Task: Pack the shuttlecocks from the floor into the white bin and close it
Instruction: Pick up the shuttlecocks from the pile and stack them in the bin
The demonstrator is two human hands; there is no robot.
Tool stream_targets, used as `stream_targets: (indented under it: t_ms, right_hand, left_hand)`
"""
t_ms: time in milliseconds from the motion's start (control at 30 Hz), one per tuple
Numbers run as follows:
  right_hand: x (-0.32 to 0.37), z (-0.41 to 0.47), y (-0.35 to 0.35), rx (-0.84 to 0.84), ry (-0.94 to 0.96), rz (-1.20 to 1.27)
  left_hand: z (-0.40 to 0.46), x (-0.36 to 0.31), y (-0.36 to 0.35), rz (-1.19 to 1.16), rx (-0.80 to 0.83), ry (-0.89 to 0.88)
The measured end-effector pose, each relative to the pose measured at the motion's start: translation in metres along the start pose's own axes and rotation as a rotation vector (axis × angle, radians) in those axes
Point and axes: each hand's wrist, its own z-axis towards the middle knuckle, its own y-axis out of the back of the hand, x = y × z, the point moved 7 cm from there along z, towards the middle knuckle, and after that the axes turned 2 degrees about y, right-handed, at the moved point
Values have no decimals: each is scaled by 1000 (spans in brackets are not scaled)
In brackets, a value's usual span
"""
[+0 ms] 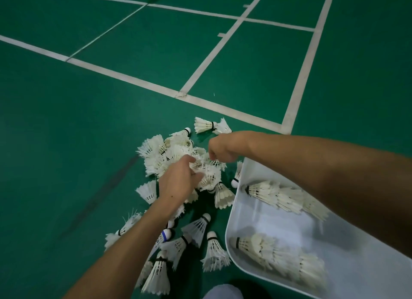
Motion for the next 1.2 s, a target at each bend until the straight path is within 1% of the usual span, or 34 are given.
stream_targets:
  t_ms: [67, 200, 367, 433, 533, 667, 767, 900, 1033, 1133, 1200]
  right_hand:
    - [-2, 3, -1, 8, -13, 5]
    - [-4, 0, 1, -33, -15, -22]
    - [-5, -22, 12, -104, -34, 1]
    - [-7, -35, 18, -194, -32, 31]
    - [-9, -61, 27, -379, -24, 95]
    - [-7, -111, 37, -602, -30, 191]
    - [-6, -154, 42, -776, -37, 300]
    - [-12, -207, 39, -944, -35, 418]
    - [-26, -261, 18, -1101, -83, 441]
    - [-41, -296, -11, -1148, -161, 479]
    - [-55, -312, -40, -1115, -250, 546]
  left_hand:
    - [8, -1, 0, 17, 24, 31]
    - [16, -6, 0, 88, 39, 67]
    - [7, -1, 15, 7, -43, 76]
    - [-3, -3, 28, -23, -90, 51]
    - [-22, -11, 56, -68, -202, -13]
    - [-49, -23, 91, -237, -328, -118]
    - [-69, -39, 113, -328, -367, -211]
    - [-91, -63, 132, -443, -341, -307]
    - [-117, -94, 139, -457, -286, -454]
    - [-128, -112, 132, -464, -224, -532]
    - [-130, -121, 121, -467, -180, -571]
